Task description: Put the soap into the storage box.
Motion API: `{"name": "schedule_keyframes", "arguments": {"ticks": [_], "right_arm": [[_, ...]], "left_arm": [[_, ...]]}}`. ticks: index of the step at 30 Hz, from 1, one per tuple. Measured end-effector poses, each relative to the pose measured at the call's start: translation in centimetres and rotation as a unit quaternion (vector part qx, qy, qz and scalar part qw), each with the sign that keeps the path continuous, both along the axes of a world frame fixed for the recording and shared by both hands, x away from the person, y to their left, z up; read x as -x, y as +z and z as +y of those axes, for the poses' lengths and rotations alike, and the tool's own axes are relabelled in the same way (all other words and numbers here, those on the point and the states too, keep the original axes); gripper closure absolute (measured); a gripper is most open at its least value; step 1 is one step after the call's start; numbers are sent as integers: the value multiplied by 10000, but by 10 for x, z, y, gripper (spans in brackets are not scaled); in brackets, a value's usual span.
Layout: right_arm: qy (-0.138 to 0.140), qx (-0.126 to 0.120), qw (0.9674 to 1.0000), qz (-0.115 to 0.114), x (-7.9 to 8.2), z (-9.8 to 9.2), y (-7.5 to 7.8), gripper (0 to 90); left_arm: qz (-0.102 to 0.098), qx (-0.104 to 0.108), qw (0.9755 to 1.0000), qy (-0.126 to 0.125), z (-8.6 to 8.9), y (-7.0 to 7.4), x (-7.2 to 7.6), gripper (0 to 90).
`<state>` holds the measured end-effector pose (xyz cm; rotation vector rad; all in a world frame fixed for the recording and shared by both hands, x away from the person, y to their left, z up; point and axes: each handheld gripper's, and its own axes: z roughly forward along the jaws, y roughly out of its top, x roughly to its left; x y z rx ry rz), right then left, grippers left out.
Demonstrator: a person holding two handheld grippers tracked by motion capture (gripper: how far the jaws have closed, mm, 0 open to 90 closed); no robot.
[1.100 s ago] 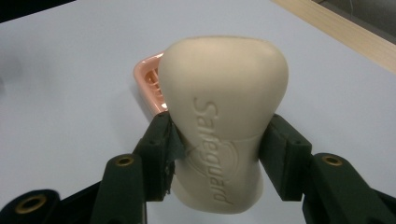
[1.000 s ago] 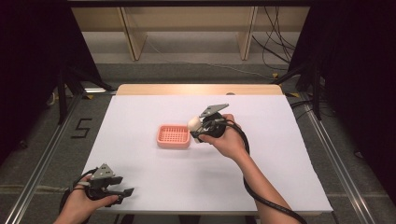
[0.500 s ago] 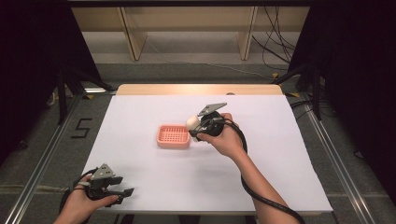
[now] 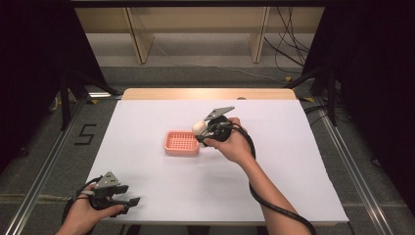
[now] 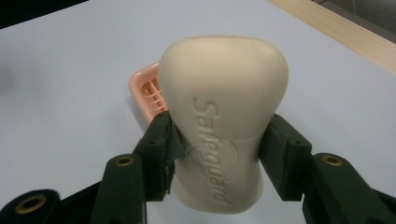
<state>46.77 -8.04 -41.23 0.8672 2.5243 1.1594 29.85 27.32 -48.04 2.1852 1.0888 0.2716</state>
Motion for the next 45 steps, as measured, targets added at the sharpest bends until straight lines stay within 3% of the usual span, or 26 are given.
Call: {"name": "schedule_keyframes", "arguments": {"ticks": [4, 15, 26, 28, 31, 41, 42, 45], "right_arm": [[9, -18, 9999, -117, -4, 4, -2, 501], [48, -22, 10000, 17, -8, 12, -2, 501], [141, 83, 9998, -82, -13, 22, -4, 501], [95, -12, 10000, -12, -12, 25, -6, 501], [43, 80, 9999, 71, -12, 26, -6, 501], [159, 44, 9998, -128, -16, 33, -11, 501], [171, 110, 9998, -25, -15, 34, -10, 501], [151, 99, 9998, -11, -15, 35, -10, 501]], "left_arm": [[-4, 12, 10000, 10, 0, 0, 0, 338], [-4, 18, 10000, 9, 0, 0, 0, 338], [-1, 16, 10000, 6, 0, 0, 0, 338], [-26, 17, 10000, 27, 0, 0, 0, 337], [-22, 21, 10000, 26, 0, 0, 0, 337], [-15, 42, 10000, 17, 0, 0, 0, 337], [-16, 41, 10000, 15, 0, 0, 0, 337], [-20, 16, 10000, 10, 0, 0, 0, 336]]}}
